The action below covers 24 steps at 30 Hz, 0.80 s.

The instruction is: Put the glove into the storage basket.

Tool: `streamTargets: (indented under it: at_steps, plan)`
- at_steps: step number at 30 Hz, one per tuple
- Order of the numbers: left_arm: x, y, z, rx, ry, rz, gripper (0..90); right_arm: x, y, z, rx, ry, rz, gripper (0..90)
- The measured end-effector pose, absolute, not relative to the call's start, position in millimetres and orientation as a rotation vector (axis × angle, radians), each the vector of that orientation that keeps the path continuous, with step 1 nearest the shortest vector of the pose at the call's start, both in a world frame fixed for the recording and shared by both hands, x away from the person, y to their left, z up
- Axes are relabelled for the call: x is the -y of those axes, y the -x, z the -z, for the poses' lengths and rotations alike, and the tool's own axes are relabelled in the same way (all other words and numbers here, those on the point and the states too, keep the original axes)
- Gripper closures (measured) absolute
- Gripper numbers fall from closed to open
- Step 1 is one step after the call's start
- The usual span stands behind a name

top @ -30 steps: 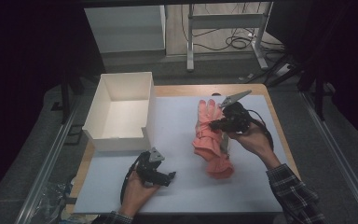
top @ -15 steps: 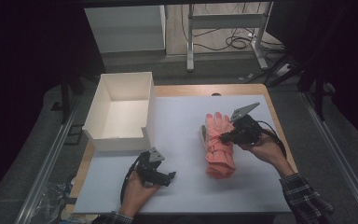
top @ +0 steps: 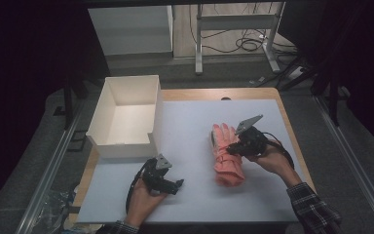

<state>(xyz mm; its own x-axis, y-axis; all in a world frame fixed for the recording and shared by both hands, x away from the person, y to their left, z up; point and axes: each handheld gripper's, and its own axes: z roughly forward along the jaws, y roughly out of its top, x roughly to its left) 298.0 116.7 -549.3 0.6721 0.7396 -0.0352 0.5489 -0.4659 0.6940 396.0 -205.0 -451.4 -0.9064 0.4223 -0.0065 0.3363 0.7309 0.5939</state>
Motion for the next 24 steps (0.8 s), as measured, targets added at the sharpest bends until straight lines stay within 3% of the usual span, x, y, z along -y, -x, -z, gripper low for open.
streamTargets:
  at_steps: [7, 24]
  plan:
    - [-116.6, -298.0, 549.2, -0.988, -2.191, -0.354, 2.6, 215.0, -393.8, 448.5, -2.725, -0.685, -1.025, 63.3]
    - [-116.5, -297.9, 549.3, -0.990, -2.189, -0.352, 2.6, 262.5, -378.7, 456.6, -2.507, -0.905, -1.125, 60.1]
